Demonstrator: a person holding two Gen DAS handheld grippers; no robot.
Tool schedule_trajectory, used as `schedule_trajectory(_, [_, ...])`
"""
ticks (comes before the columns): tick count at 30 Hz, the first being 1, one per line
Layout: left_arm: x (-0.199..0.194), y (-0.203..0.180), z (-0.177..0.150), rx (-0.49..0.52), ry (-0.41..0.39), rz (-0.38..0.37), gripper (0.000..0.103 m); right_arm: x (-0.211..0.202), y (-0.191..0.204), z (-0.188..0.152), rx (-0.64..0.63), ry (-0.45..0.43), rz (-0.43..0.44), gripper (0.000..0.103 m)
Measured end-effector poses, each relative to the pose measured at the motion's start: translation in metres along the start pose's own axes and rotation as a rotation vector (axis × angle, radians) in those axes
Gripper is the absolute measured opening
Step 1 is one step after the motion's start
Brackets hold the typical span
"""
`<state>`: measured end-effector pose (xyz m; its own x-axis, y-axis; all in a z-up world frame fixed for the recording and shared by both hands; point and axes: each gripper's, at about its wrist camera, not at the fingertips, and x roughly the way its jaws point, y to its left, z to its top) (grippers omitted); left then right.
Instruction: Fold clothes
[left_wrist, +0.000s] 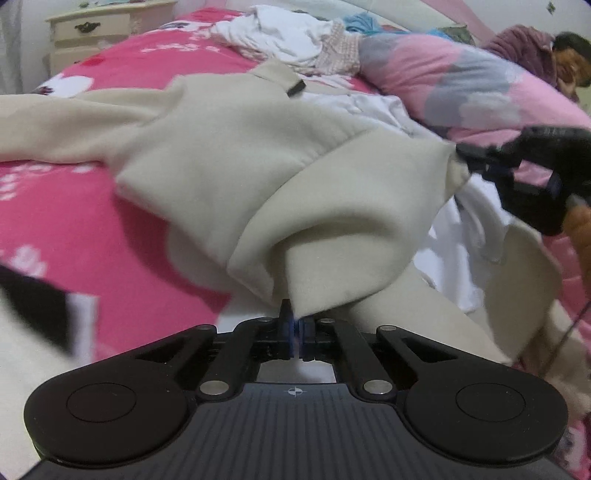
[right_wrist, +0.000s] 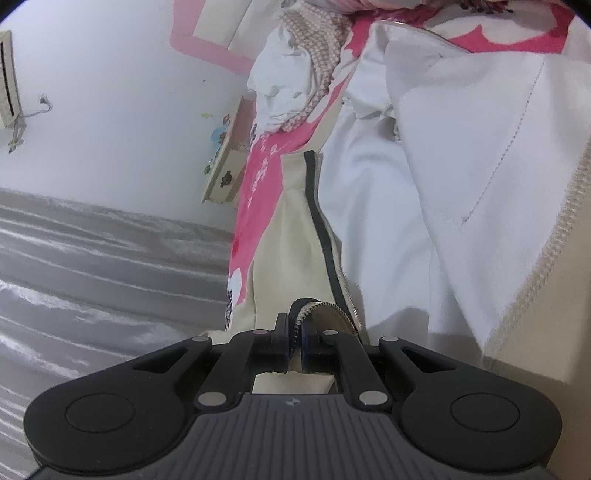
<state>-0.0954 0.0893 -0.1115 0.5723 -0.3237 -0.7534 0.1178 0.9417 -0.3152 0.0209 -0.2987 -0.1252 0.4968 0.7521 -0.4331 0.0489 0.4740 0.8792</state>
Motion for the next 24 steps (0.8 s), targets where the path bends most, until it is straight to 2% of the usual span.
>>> schedule_trajectory(2, [-0.036,0.010,0.003,-0.019,-0.003,-0.016,0.000,-0.003,0.010,-0.009,-0.045,0.036,0.001,0.008])
schedule_trajectory(4, [-0.078,0.018,0.005,0.001,-0.018,0.004,0.000,-0.005,0.021,-0.021,-0.098,0.083,0.001,0.008])
schedule_trajectory(7, [-0.121,0.027,-0.001,0.000,0.009,0.056,0.000,-0.008,0.040,-0.051,-0.180,0.187,-0.010,0.008])
schedule_trajectory(9, [-0.136,0.032,-0.011,0.011,0.041,0.105,0.000,-0.007,0.052,-0.074,-0.244,0.244,-0.021,0.008])
schedule_trajectory(13, [-0.130,0.036,-0.041,0.098,0.097,0.198,0.000,0.003,0.053,-0.115,-0.307,0.332,-0.072,0.008])
schedule_trajectory(15, [-0.118,0.038,-0.051,0.093,0.135,0.213,0.000,0.016,0.041,-0.131,-0.307,0.377,-0.138,0.008])
schedule_trajectory(17, [-0.120,0.037,-0.052,0.079,0.126,0.210,0.000,0.023,0.033,-0.141,-0.277,0.414,-0.166,0.008])
schedule_trajectory(21, [-0.145,0.031,-0.040,0.128,0.053,0.213,0.000,0.023,0.045,-0.153,-0.357,0.394,-0.148,0.008])
schedule_trajectory(24, [-0.139,0.031,-0.046,0.177,0.077,0.235,0.000,0.030,0.050,-0.162,-0.464,0.378,-0.171,0.008])
